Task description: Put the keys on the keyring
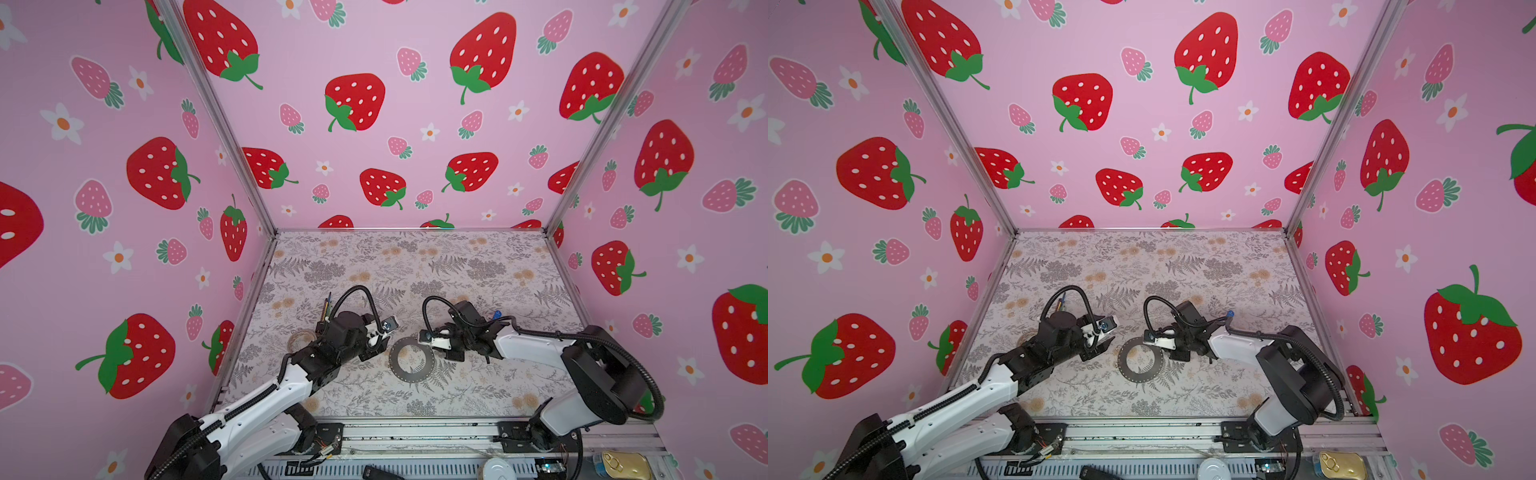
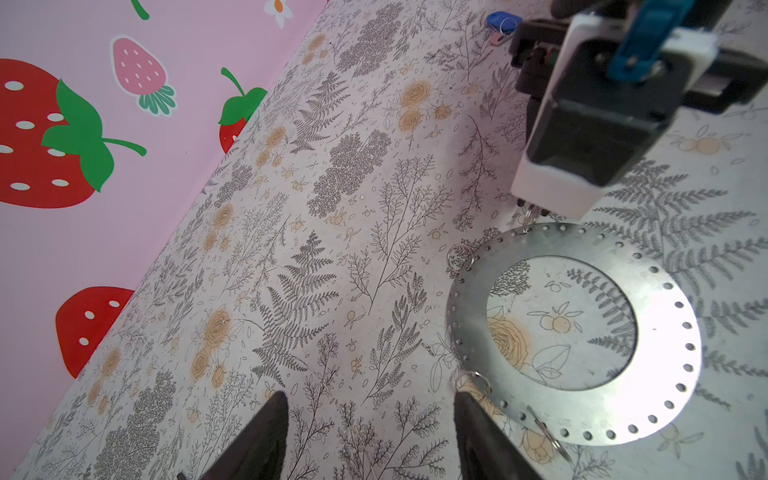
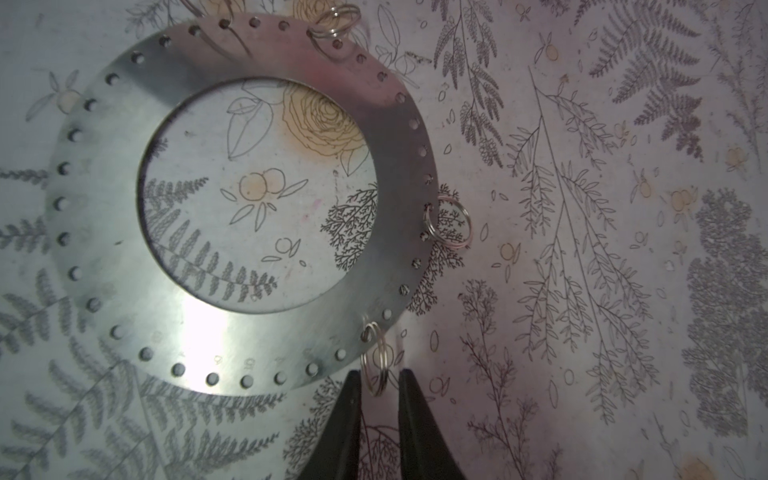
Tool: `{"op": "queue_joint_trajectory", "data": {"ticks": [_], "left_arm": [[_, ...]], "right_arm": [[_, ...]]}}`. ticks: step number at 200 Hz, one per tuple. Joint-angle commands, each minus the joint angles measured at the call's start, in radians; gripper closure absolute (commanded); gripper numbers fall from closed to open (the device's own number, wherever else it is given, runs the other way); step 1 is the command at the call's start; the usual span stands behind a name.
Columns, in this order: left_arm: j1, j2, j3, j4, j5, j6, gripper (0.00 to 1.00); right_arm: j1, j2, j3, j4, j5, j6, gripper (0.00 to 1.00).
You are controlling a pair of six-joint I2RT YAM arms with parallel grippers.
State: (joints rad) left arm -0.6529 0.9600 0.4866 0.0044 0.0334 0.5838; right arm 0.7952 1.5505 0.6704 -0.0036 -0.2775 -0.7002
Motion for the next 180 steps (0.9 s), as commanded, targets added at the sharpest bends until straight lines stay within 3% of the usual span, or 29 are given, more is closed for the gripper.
{"op": "queue_joint_trajectory", "data": {"ticks": [1, 66, 120, 168, 180], "left_arm": [[-0.004, 0.011, 0.006, 0.022, 0.003, 0.016, 0.35], [-0.005, 0.029, 0.013, 0.011, 0.003, 0.015, 0.34], [-0.005, 0.018, 0.012, 0.016, 0.003, 0.012, 0.34], [-0.005, -0.081, -0.018, 0.085, 0.098, -0.024, 0.35], [-0.008, -0.124, -0.031, 0.119, 0.176, -0.036, 0.38]], "right_arm": [[0.012, 0.015, 0.023, -0.039, -0.005, -0.019, 0.81], [0.016, 0.014, 0.022, -0.052, -0.017, -0.039, 0.96], [0.017, -0.062, -0.020, 0.006, -0.039, -0.074, 1.00], [0.018, -0.251, -0.109, 0.146, -0.107, -0.178, 1.00], [0.017, -0.288, -0.106, 0.132, -0.139, -0.212, 1.00]]}}
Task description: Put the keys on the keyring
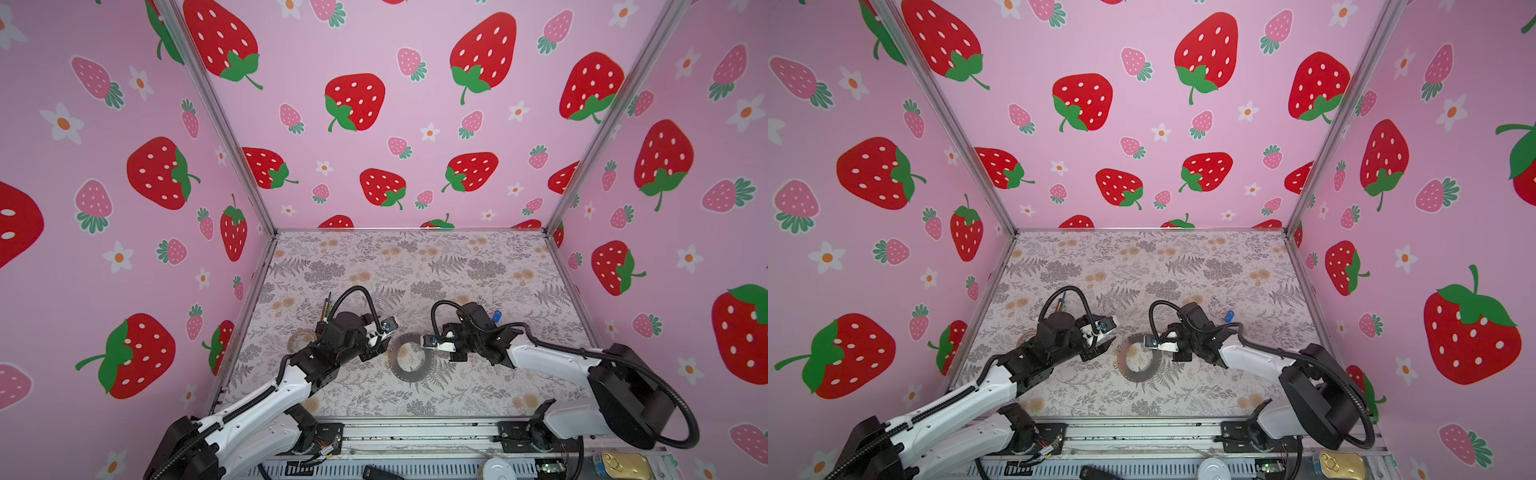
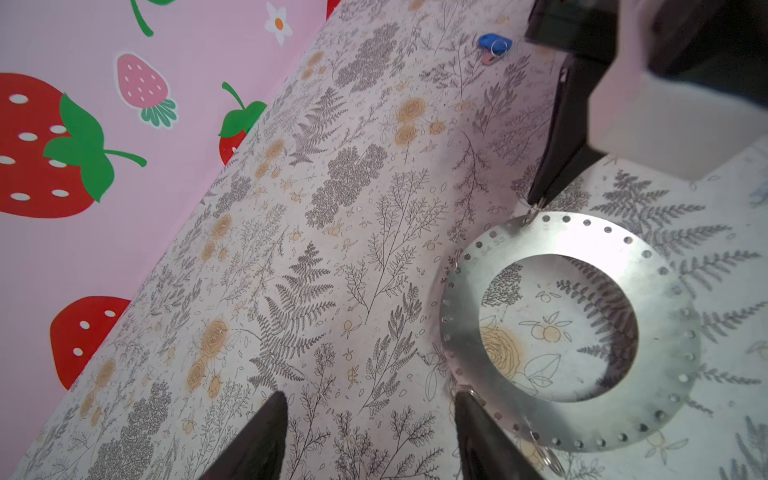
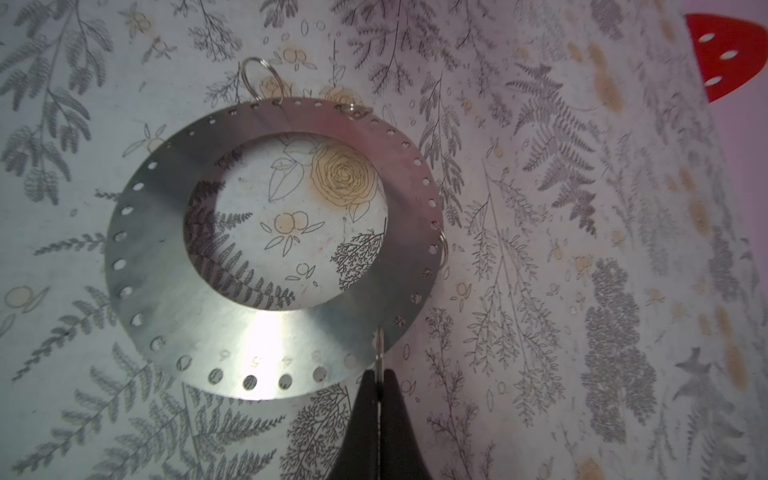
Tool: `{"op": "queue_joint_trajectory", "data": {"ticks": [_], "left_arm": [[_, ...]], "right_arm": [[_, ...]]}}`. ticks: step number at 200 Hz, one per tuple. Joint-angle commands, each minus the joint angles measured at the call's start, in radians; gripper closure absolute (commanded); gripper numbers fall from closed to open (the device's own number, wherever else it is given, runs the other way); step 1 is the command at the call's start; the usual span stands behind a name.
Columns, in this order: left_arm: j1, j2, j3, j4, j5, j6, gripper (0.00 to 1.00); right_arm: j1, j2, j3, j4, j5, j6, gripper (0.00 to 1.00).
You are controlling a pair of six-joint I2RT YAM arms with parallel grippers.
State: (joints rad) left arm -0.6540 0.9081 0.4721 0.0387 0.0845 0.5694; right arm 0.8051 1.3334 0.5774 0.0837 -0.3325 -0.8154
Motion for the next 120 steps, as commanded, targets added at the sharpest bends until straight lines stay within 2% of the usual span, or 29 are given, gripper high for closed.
{"op": "queue_joint_trajectory", "data": {"ticks": [1, 20, 28, 75, 120], "left_arm": [[-0.008, -0.076, -0.018, 0.088, 0.134, -0.022, 0.38], [-0.020, -0.143, -0.044, 0.116, 0.283, 0.050, 0.47], [-0.032, -0.162, -0.050, 0.116, 0.311, 0.082, 0.49], [-0.087, -0.193, -0.030, 0.027, 0.289, 0.099, 0.53], [-0.103, -0.154, 0.006, 0.002, 0.292, 0.087, 0.57]], "right_arm": [[0.007, -0.075, -0.012, 0.041, -0.090, -0.100, 1.00], [0.006, -0.111, 0.011, 0.000, -0.154, -0.118, 1.00], [0.005, -0.116, 0.026, -0.027, -0.174, -0.120, 1.00], [0.006, -0.120, 0.095, -0.123, -0.255, -0.063, 1.00], [0.002, -0.157, 0.092, -0.120, -0.337, -0.025, 1.00]]}}
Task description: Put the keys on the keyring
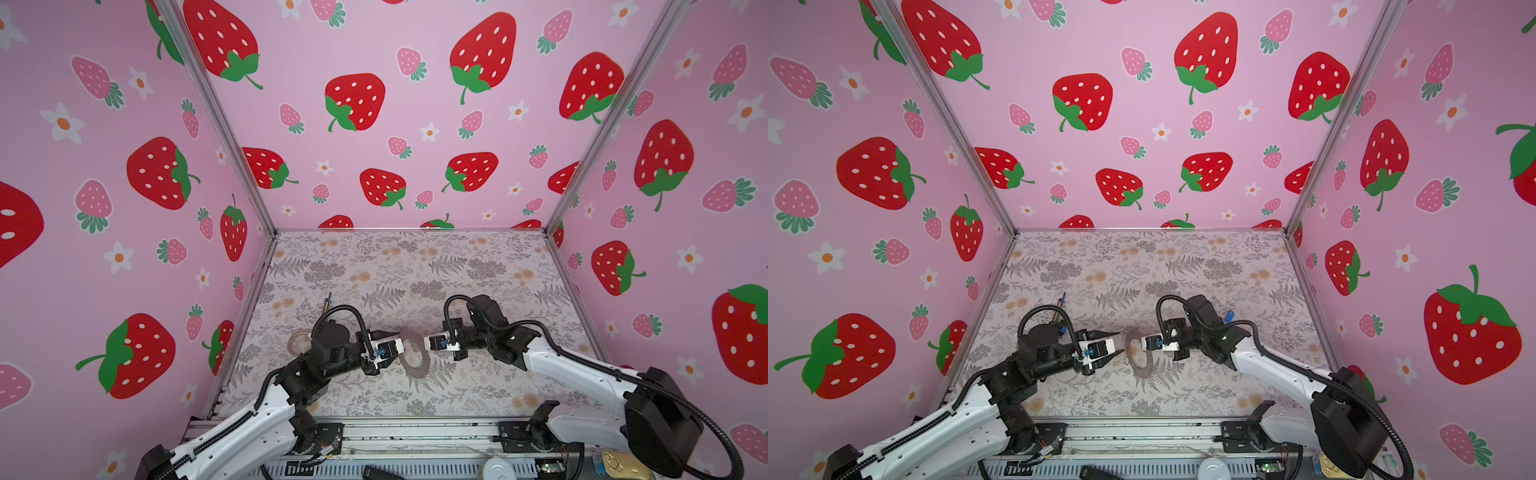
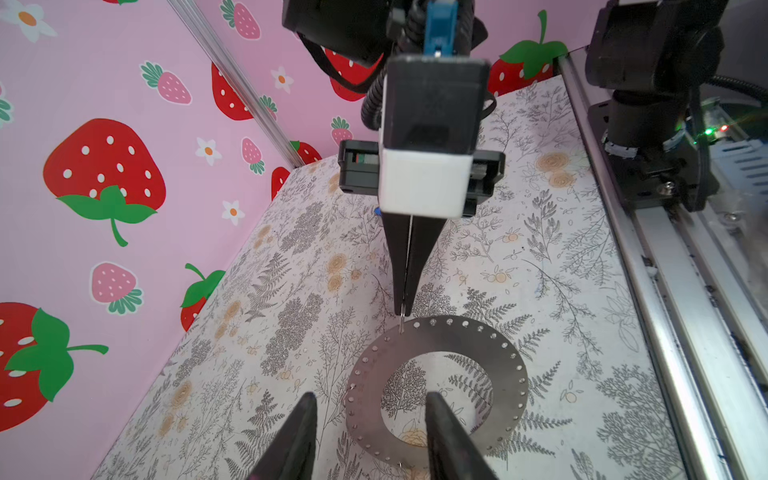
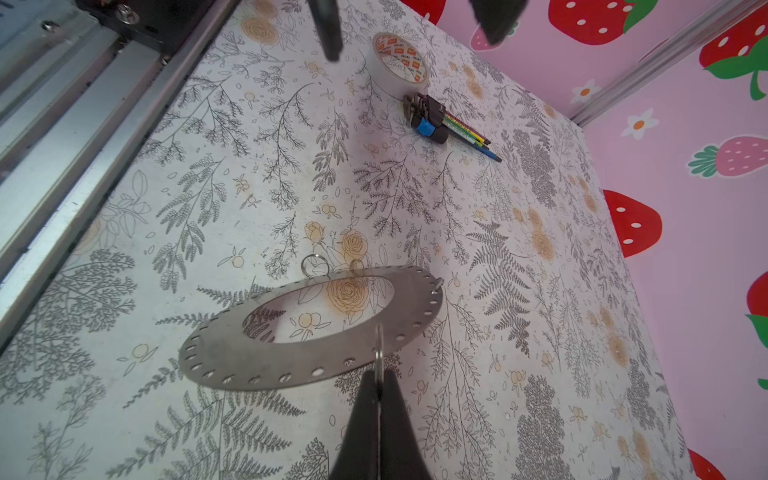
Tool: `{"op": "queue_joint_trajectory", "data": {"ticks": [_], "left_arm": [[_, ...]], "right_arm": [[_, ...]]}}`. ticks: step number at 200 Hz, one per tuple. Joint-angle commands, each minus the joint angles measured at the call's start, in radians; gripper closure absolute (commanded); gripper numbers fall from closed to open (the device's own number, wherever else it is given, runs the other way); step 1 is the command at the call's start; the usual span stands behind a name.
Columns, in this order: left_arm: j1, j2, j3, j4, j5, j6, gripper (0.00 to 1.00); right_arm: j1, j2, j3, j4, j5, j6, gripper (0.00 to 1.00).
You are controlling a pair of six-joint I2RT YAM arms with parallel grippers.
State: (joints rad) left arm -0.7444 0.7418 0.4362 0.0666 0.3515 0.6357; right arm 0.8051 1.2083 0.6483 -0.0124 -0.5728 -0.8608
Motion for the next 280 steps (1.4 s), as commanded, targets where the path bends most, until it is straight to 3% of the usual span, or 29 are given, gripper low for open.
{"op": "queue_joint_trajectory", "data": {"ticks": [1, 123, 280], "left_arm": [[-0.013, 0.013, 0.042, -0.025, 0.025, 0.021, 0.57], [-0.136, 0.172, 0.089, 0.052, -0.072, 0.014, 0.68], [-0.203, 0.289, 0.069, 0.225, -0.205, -0.087, 0.75]], "right_arm": [[0.003, -0.032, 0.021, -0.024, -0.098, 0.021, 1.00], [-0.013, -0.014, 0.060, -0.091, -0.156, 0.044, 1.00], [-0.013, -0.013, 0.052, -0.094, -0.159, 0.058, 1.00]]}}
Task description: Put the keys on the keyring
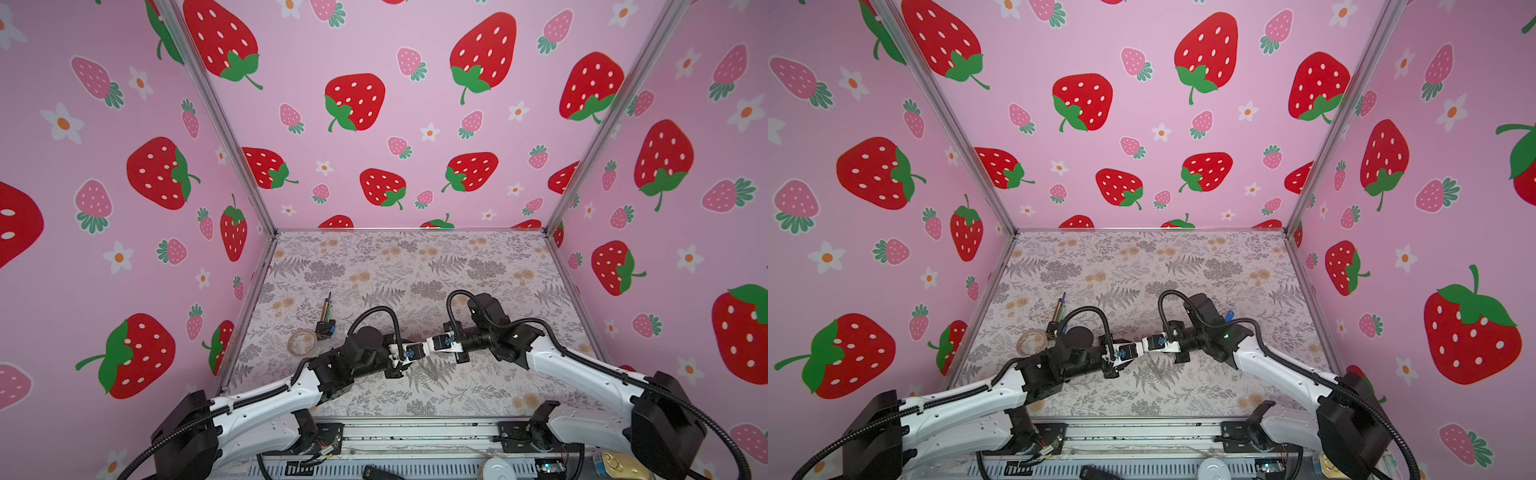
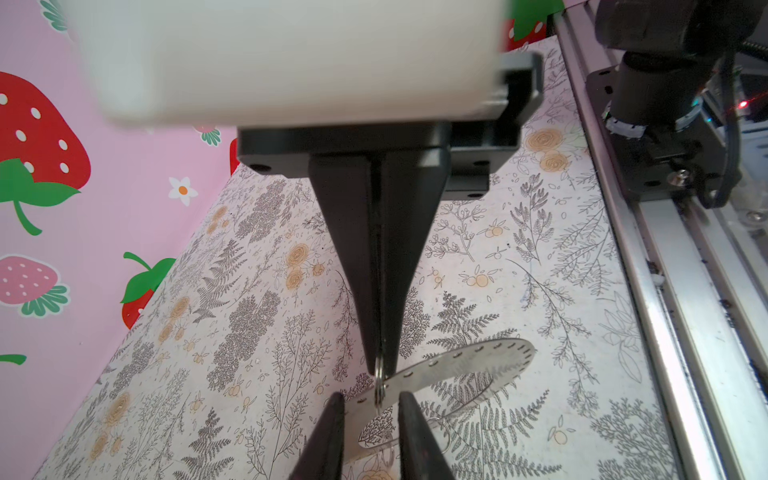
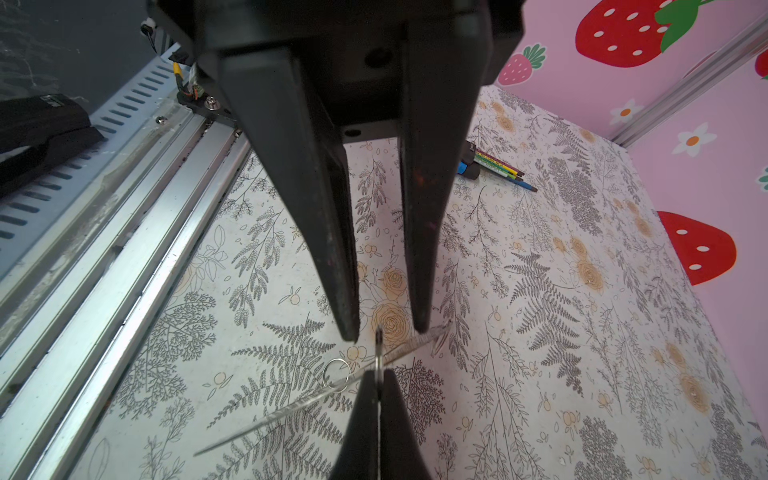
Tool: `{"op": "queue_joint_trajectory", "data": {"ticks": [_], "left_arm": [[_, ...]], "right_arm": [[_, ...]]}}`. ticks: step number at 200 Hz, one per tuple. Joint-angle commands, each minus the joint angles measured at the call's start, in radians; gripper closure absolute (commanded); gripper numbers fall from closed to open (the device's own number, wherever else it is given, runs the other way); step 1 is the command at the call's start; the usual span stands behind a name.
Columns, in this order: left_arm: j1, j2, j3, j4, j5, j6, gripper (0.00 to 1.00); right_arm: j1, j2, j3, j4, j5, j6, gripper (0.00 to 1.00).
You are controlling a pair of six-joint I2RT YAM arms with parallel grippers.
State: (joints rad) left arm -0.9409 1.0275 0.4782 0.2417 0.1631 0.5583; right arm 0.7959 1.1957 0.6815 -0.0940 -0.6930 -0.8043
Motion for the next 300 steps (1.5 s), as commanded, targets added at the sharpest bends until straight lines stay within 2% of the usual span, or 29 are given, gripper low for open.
{"op": "queue_joint_trajectory", "data": {"ticks": [1, 220, 265, 284, 292, 300], "left_arm": [[-0.007, 0.003, 0.027, 0.051, -0.017, -0.009, 0.75], [-0.008, 0.009, -0.050, 0.161, 0.016, 0.006, 0.77], [-0.011, 0.035, -0.044, 0.174, 0.012, -0.009, 0.82], [-0.010, 0.040, -0.034, 0.156, 0.011, -0.012, 0.93], [-0.010, 0.040, -0.030, 0.150, 0.013, -0.016, 0.98], [-0.010, 0.038, -0.032, 0.158, 0.015, -0.026, 0.99]], "right_arm": [[-0.004, -0.002, 0.019, -0.014, -0.038, 0.001, 1.00], [-0.032, 0.004, 0.005, 0.013, -0.095, 0.030, 1.00], [-0.032, 0.004, 0.004, 0.013, -0.099, 0.033, 0.99], [-0.032, 0.002, 0.004, 0.020, -0.099, 0.032, 0.96], [-0.032, -0.003, 0.002, 0.024, -0.093, 0.034, 0.90], [-0.032, -0.007, -0.003, 0.031, -0.080, 0.033, 0.83]]}}
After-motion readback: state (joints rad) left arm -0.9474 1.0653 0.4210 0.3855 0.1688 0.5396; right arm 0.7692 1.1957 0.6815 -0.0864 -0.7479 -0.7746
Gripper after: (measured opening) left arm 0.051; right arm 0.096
